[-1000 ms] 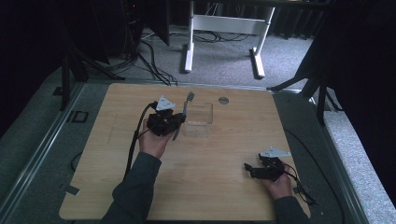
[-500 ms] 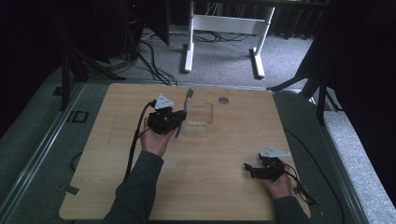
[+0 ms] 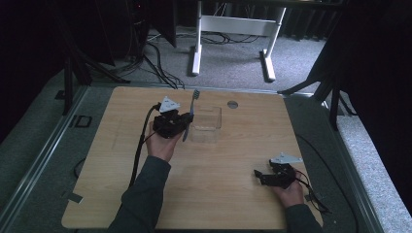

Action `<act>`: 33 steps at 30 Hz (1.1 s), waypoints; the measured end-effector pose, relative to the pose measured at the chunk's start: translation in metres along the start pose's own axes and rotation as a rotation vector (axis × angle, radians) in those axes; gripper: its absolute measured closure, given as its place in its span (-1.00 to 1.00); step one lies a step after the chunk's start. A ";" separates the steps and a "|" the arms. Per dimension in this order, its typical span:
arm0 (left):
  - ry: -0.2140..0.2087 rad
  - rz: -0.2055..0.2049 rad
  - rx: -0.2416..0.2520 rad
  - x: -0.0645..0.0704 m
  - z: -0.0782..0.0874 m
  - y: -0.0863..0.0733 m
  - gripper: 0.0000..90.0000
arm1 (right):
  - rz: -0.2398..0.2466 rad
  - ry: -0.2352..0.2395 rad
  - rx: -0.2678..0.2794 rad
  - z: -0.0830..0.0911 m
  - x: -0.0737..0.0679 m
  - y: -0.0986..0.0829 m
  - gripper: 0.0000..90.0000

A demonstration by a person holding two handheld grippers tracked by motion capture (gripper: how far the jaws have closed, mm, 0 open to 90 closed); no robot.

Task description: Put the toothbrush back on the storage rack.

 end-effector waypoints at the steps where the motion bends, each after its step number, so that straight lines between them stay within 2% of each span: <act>1: 0.000 0.001 0.004 0.000 0.000 0.000 0.83 | 0.001 0.000 0.000 0.000 0.000 0.000 -0.57; 11: -0.002 0.007 0.024 0.000 -0.002 0.003 0.83 | 0.000 0.000 0.000 0.000 0.000 0.000 -0.57; 19: -0.009 -0.007 0.054 0.000 -0.007 0.007 0.83 | 0.002 0.001 -0.001 0.000 0.000 0.000 -0.57; 33: -0.002 0.018 0.077 -0.002 -0.010 0.010 0.83 | 0.001 0.001 -0.001 0.000 0.000 0.000 -0.57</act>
Point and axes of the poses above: each handheld gripper's, and its own axes: z roughly backward along the jaws, y roughly out of its top, x roughly to its right, the point moved 9 cm from there along -z, roughly forward along the jaws, and after that the axes turned 4 degrees about x, right-handed, at the moved point
